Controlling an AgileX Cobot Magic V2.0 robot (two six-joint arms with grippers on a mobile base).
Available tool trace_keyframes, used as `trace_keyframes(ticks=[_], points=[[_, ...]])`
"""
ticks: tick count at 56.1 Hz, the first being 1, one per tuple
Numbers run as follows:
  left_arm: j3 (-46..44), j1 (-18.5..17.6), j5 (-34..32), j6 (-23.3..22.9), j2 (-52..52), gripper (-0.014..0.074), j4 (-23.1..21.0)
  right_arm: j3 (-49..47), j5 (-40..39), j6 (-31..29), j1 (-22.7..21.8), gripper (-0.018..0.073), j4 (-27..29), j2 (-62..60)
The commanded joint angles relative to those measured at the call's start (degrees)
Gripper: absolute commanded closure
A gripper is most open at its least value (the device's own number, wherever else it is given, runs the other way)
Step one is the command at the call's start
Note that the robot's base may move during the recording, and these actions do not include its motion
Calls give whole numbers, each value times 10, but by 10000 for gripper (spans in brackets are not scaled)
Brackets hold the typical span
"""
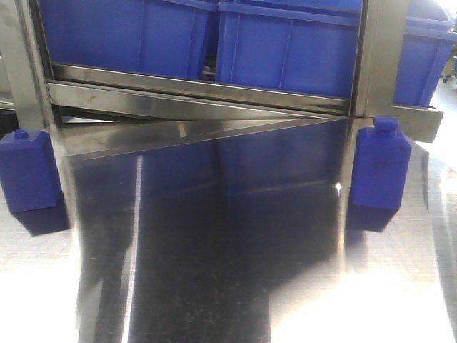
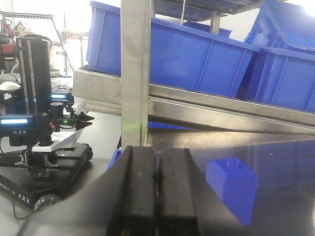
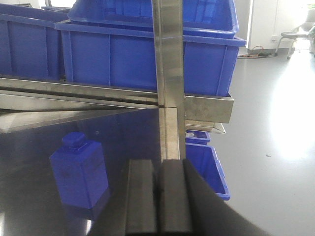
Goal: Pick and sort blue part to right shelf
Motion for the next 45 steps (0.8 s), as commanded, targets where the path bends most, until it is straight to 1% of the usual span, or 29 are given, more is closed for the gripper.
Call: trace_keyframes(ticks=[1,30,35,42,45], points=[[17,0,-50,-2,-14,472,-3,-5,-49,-1,-2,515,-1,-10],[17,0,-51,-2,-14,472,-3,-5,-50,-1,-2,515,-1,-10],[17,0,-61,-2,-14,472,-2,-5,-50,-1,-2,515,-1,-10],[16,0,-102,-3,-14,472,-2,-5,-50,-1,-2,515,-1,-10],[10,0,-109,-3,-14,472,-2,-5,-50,-1,-2,515,-1,-10]])
